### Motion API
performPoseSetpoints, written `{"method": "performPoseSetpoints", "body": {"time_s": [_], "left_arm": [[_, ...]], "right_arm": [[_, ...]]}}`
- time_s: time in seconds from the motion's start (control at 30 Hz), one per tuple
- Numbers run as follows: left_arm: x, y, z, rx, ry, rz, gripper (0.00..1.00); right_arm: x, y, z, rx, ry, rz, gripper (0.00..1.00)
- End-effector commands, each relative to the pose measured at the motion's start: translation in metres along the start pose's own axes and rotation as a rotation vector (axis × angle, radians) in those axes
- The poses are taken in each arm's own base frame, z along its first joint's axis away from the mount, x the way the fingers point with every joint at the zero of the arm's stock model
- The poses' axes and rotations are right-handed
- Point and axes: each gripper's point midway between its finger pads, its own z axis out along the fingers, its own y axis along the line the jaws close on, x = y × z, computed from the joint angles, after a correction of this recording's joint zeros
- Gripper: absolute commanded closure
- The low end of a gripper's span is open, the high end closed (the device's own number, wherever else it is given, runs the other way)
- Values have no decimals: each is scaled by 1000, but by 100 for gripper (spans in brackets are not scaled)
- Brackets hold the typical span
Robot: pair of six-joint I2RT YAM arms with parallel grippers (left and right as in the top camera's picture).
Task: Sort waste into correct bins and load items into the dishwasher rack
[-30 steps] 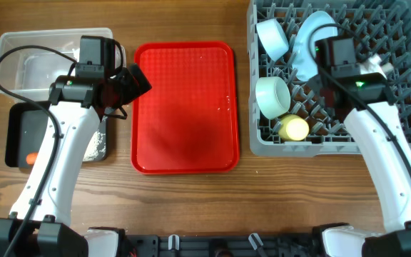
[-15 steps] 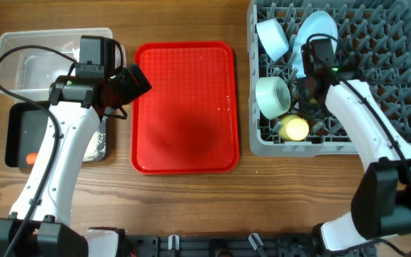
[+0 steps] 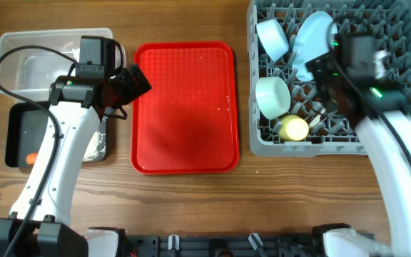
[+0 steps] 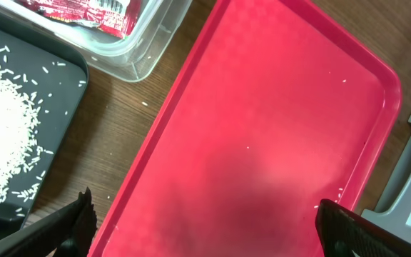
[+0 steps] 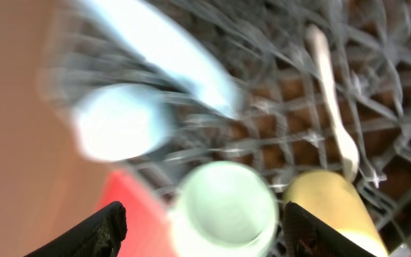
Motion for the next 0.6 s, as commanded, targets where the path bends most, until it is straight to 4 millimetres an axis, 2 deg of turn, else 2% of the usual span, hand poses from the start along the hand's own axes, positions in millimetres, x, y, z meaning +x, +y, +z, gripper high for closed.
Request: {"method": "performPoseSetpoints", "body": {"time_s": [0.0,0.1,0.17,0.23,0.3,0.37,0.47,0.57], "left_arm": [[0,-3,0,7,5,-8,0],[0,-2,0,7,5,-8,0],[0,-2,0,7,5,-8,0],[0,-2,0,7,5,-8,0],[0,-2,0,7,5,-8,0],[0,-2,0,7,5,-8,0],[0,-3,0,7,5,-8,0],[0,-2,0,7,5,-8,0]], "right_arm": [[-5,21,-87,-251,-48,-320,0],[-8,14,-157,-411,-122,-280,0],[-5,0,-175,-421,-131,-276,0],[-29,-40,-191,-281,-307,-301,0],[-32,-88,-207,-148,-378,-350,0],[-31,-102,-219,-147,-405,-342,0],[-35,-89,-214,-204,-507,-527,0],[-22,-67,-192,-311,-590,-788,0]]}}
